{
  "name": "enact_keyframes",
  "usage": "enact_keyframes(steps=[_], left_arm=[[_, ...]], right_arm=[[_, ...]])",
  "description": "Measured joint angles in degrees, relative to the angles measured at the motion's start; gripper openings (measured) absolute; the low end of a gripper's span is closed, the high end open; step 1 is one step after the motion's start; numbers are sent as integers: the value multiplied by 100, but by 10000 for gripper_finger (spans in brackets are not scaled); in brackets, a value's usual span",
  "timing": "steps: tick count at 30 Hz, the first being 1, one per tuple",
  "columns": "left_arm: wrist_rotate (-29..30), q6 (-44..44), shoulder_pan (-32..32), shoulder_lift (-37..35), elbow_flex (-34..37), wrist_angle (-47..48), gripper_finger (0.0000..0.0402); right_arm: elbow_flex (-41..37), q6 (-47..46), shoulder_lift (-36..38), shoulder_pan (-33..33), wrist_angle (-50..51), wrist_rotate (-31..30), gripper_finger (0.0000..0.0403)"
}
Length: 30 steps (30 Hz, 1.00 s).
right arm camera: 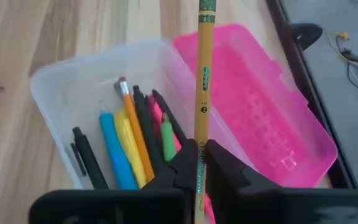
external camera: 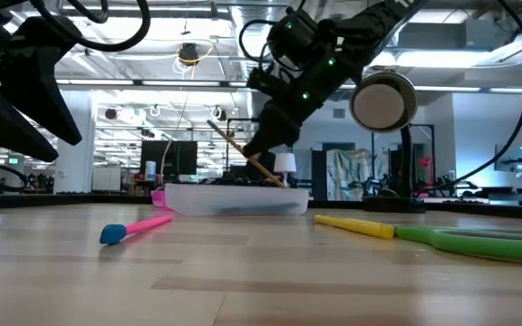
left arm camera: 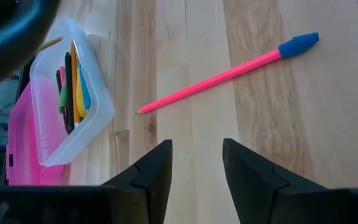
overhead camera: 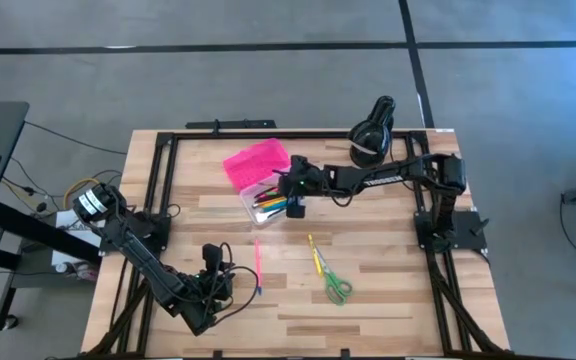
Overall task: Pick & place school supplies into a supply box
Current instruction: Put the yellow pencil into the black supply box, then put the pink pencil into the black supply box
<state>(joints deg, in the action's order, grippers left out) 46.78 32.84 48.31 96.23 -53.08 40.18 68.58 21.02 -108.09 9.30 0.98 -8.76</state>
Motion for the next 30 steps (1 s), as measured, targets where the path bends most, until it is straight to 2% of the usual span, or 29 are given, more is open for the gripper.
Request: enact_keyframes(steps=[12,17,20,23,30], left_arm=[[2,2,0,0,0,-2,137],[101,-107,0,0,0,-36,137],[181,-586,-57,0,0,-273,137],[-152,-1455,-229,0,0,-749,137],[-1486,-3261,-966,0,0,-1621,137]], right_arm=[[-7,-7,-11,-13,52,132,88],[-7,-13,124,-180,241,114,102],[-7,-9,332,-386,536,92,102],[-7,-37,613,-640,947,90,101],[-7,-746,1312,-1365,2041,84,102]])
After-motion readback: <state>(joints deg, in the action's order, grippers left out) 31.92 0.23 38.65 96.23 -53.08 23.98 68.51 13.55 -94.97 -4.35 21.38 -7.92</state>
